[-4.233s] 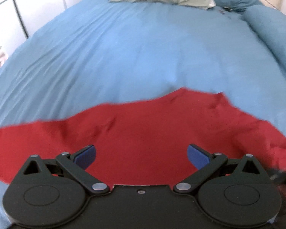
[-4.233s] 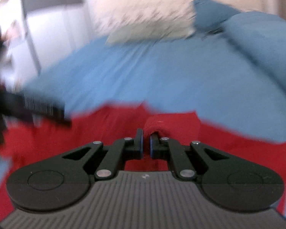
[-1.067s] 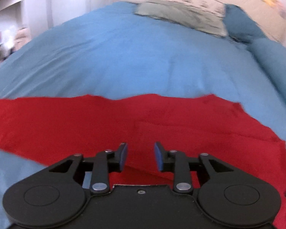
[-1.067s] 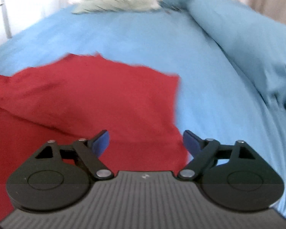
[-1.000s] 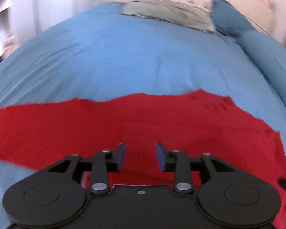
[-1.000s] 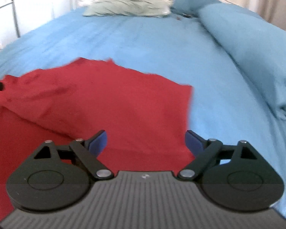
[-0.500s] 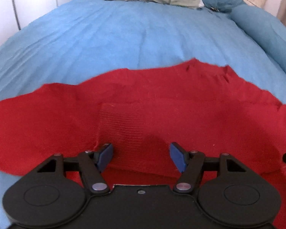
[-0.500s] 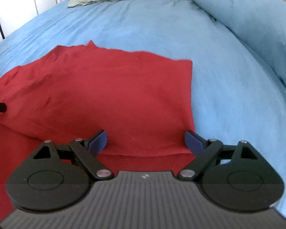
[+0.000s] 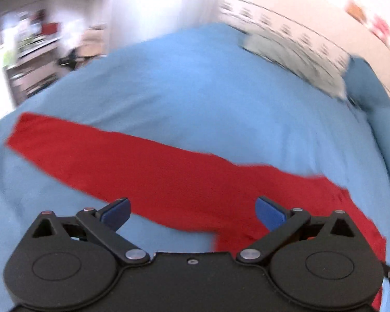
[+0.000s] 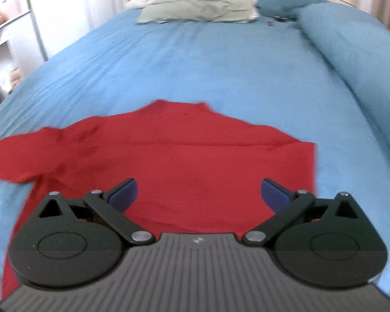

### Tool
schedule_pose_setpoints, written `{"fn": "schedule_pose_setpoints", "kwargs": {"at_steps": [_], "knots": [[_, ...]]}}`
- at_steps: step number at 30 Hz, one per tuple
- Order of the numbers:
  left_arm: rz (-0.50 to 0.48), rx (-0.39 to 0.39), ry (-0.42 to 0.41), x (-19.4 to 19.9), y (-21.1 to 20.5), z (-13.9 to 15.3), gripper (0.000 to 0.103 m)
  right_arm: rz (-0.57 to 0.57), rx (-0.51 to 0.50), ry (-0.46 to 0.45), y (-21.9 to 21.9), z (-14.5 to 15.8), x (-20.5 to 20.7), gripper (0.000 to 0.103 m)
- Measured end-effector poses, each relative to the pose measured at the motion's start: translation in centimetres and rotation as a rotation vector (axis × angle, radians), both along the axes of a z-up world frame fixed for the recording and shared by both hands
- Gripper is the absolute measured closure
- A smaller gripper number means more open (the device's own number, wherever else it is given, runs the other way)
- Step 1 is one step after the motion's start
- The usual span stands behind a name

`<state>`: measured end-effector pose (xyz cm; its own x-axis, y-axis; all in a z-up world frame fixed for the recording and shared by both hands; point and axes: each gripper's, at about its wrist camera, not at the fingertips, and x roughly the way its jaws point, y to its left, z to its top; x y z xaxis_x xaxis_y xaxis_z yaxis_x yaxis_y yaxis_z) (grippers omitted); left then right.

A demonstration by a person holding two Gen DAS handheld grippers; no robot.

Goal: Fold small clothes
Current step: 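Lift the held sleeve with the left gripper and carry it across the body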

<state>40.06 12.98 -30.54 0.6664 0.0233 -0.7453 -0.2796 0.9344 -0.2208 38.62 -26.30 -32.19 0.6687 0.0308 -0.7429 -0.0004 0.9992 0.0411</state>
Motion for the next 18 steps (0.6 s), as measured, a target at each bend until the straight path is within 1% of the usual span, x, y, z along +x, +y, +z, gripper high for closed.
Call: {"fn": "schedule_pose_setpoints", "kwargs": {"at_steps": [2, 5, 8, 11, 13, 14, 16, 18], "knots": [[0.07, -0.014, -0.006, -0.4, 3.4, -0.4, 0.0, 0.038, 0.022, 0.011, 2.1, 0.1, 0.5, 0.0], [0.19, -0.058, 0.018, -0.6, 9.0, -1.9, 0.0, 0.071, 0.036, 0.003, 4.6, 0.1, 0.7, 0.0], [0.305, -0.13, 0.004, -1.0, 14.3, -4.1, 0.002, 0.091, 0.056, -0.001, 6.5, -0.7, 1.4, 0.0], [0.378, -0.206, -0.02, -0.8, 18.1, -6.0, 0.005, 0.113, 0.055, 0.029, 8.6, -2.1, 2.6, 0.0], [0.391, -0.252, -0.031, -0.4, 19.8, -7.3, 0.014, 0.125, 0.052, 0.058, 9.9, -3.1, 3.4, 0.0], [0.39, -0.257, -0.028, 0.0, 20.5, -8.0, 0.018, 0.126, 0.055, 0.066, 10.4, -3.6, 3.5, 0.0], [0.388, -0.247, -0.018, 0.8, 21.4, -9.1, 0.034, 0.118, 0.064, 0.078, 11.3, -4.5, 3.9, 0.0], [0.397, -0.235, -0.03, 1.2, 21.8, -9.8, 0.036, 0.107, 0.072, 0.089, 12.2, -5.3, 4.6, 0.0]]}}
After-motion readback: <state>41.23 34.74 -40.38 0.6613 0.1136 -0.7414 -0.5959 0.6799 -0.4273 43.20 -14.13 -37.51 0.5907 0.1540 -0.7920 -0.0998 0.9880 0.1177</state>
